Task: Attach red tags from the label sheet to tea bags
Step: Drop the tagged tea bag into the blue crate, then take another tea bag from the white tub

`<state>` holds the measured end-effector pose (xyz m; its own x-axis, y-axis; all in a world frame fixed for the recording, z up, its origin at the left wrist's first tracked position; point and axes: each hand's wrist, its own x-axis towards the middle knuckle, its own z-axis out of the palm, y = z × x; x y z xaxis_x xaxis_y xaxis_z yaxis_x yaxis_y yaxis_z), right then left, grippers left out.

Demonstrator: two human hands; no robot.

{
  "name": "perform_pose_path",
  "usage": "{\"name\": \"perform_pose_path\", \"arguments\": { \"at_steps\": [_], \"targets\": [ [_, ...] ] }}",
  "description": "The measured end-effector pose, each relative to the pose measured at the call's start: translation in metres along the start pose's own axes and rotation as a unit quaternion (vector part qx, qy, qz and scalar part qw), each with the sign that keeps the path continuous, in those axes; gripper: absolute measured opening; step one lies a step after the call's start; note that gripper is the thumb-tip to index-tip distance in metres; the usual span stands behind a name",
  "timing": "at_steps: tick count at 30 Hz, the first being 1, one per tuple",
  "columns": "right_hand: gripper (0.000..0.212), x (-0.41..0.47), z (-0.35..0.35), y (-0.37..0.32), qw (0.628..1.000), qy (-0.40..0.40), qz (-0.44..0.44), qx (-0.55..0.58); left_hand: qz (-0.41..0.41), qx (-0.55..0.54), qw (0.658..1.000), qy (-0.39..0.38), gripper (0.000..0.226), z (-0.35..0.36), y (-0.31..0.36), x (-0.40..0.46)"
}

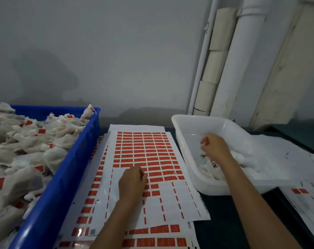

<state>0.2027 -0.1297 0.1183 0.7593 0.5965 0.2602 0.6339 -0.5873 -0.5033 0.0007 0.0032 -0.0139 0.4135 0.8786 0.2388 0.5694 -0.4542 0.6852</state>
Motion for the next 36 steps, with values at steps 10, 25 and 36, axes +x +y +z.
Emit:
{"name": "perform_pose_path", "arguments": {
  "at_steps": [10,25,36],
  "targets": [
    [0.012,0.007,0.012,0.041,0.964,-0.180,0.069,-0.183,0.005,0.000,1.000,0.012,0.013,0.001,-0.002,0.001],
    [0.012,-0.006,-0.016,-0.039,0.981,0.164,-0.103,0.017,-0.057,-0.197,0.970,-0.133,0.001,-0.024,-0.008,0.014],
    [0.011,-0.053,0.084,-0.092,0.937,-0.151,-0.207,0.237,0.064,-0.356,0.920,-0.150,0.041,-0.067,-0.005,-0.002]
  ]
}}
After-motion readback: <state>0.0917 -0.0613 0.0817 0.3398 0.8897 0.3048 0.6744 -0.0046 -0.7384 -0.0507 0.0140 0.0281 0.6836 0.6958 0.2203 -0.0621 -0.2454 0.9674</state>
